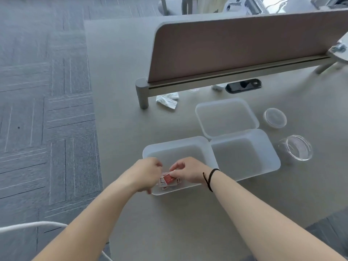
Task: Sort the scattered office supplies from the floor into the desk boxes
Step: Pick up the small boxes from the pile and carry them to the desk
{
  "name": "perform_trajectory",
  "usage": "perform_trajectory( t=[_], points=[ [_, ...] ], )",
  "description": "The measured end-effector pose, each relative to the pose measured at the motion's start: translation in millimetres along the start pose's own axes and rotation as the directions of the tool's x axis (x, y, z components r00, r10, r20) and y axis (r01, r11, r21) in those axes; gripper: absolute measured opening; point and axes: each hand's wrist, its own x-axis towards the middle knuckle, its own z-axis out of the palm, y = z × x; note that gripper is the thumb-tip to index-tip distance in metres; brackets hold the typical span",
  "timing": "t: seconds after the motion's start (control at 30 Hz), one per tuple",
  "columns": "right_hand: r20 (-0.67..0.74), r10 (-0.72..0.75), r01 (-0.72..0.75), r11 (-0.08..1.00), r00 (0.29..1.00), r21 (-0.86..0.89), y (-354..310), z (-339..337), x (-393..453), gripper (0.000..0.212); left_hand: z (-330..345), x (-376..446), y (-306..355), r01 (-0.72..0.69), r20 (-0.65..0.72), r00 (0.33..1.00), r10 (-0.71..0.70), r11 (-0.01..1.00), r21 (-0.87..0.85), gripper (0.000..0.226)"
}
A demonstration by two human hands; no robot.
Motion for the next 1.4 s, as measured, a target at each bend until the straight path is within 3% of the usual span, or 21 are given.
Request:
perform_trajectory(
  t=[0.2,0.33,0.47,0.63,0.73,0.87,1.0,1.07,1.13,1.2,1.27,1.4],
  points=[
    [0.065,-0.018,0.020,0.999,0.998,-0.031,-10,2,-5,0.034,2,5,-14,-0.071,-0.239,0.971,0.019,0.975,-0.211,0.025],
    [0.097,-0.030,0.054,0.967,0.995,-0.250,-22,20,-4,0.044,8,5,-19,-0.081,-0.311,0.950,0.008,0.972,-0.222,0.026],
    [0.040,-0.007,0.024,0.899,0.999,-0.436,-29,36,-3,0.051,14,2,-22,-0.062,-0.334,0.943,-0.013,0.975,-0.213,0.029],
    [-0.070,0.075,-0.099,0.872,0.995,-0.480,-39,53,8,0.032,17,3,-22,-0.073,-0.355,0.934,-0.044,0.948,-0.309,0.027],
    [-0.145,0.125,-0.181,0.853,0.982,-0.490,-39,63,14,0.041,20,6,-23,-0.071,-0.366,0.930,-0.029,0.964,-0.257,0.028],
    [-0.251,0.105,-0.228,0.816,0.962,-0.531,-28,66,17,0.021,26,10,-24,-0.070,-0.387,0.922,0.002,0.985,-0.161,0.030],
    [-0.293,0.125,-0.269,0.807,0.948,-0.526,-19,46,5,0.019,26,8,-17,-0.031,-0.396,0.918,0.005,0.998,-0.061,0.032],
    [-0.260,0.133,-0.247,0.842,0.956,-0.480,-10,30,0,0.022,26,7,-13,-0.006,-0.400,0.916,0.009,1.000,0.008,0.033],
    [-0.177,0.112,-0.171,0.916,0.978,-0.364,1,16,-5,0.041,27,5,-4,-0.029,-0.380,0.925,0.029,1.000,0.006,0.033],
    [-0.133,0.078,-0.102,0.976,0.988,-0.190,7,4,-11,0.058,29,1,11,-0.063,-0.306,0.952,0.017,0.988,-0.141,0.033],
    [-0.147,0.082,-0.093,0.993,0.986,-0.069,11,-6,-15,0.057,36,0,27,0.005,-0.167,0.983,-0.070,0.932,-0.363,0.042],
    [-0.199,0.144,-0.121,0.984,0.969,0.127,19,-17,-19,0.045,47,4,42,0.265,0.118,0.950,-0.289,0.546,-0.794,0.039]
  ],
)
